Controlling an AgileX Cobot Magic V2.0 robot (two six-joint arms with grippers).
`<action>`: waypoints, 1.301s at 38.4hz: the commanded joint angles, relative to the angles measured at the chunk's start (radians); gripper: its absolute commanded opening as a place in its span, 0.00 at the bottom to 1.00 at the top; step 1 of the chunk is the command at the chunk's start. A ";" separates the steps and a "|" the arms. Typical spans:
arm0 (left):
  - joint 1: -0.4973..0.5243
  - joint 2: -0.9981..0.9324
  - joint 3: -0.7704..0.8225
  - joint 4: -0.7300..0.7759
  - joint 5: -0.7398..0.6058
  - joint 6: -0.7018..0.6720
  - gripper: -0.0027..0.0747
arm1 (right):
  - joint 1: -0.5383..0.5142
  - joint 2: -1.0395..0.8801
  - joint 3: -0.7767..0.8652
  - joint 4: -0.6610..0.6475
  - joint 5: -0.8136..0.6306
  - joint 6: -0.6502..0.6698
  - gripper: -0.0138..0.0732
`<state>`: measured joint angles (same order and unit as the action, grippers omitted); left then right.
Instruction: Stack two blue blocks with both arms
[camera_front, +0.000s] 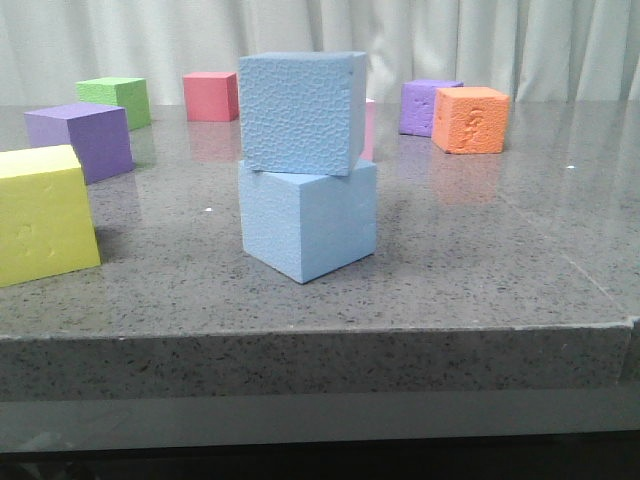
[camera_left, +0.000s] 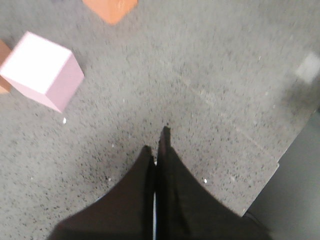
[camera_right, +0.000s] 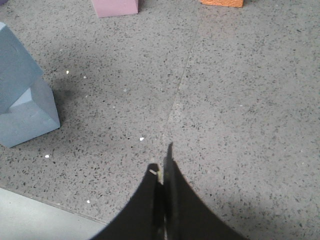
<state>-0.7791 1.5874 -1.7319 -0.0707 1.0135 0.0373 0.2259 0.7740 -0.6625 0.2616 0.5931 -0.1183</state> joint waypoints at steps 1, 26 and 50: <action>-0.008 -0.119 0.061 -0.014 -0.144 0.006 0.01 | -0.008 -0.010 -0.027 0.003 -0.059 -0.006 0.08; -0.008 -0.799 0.917 -0.014 -0.806 0.018 0.01 | -0.008 -0.010 -0.027 0.003 -0.059 -0.006 0.08; -0.008 -1.089 1.046 -0.023 -0.798 0.018 0.01 | -0.008 -0.010 -0.027 0.003 -0.059 -0.006 0.08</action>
<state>-0.7808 0.4937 -0.6582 -0.0827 0.2943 0.0559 0.2259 0.7740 -0.6625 0.2616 0.5931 -0.1183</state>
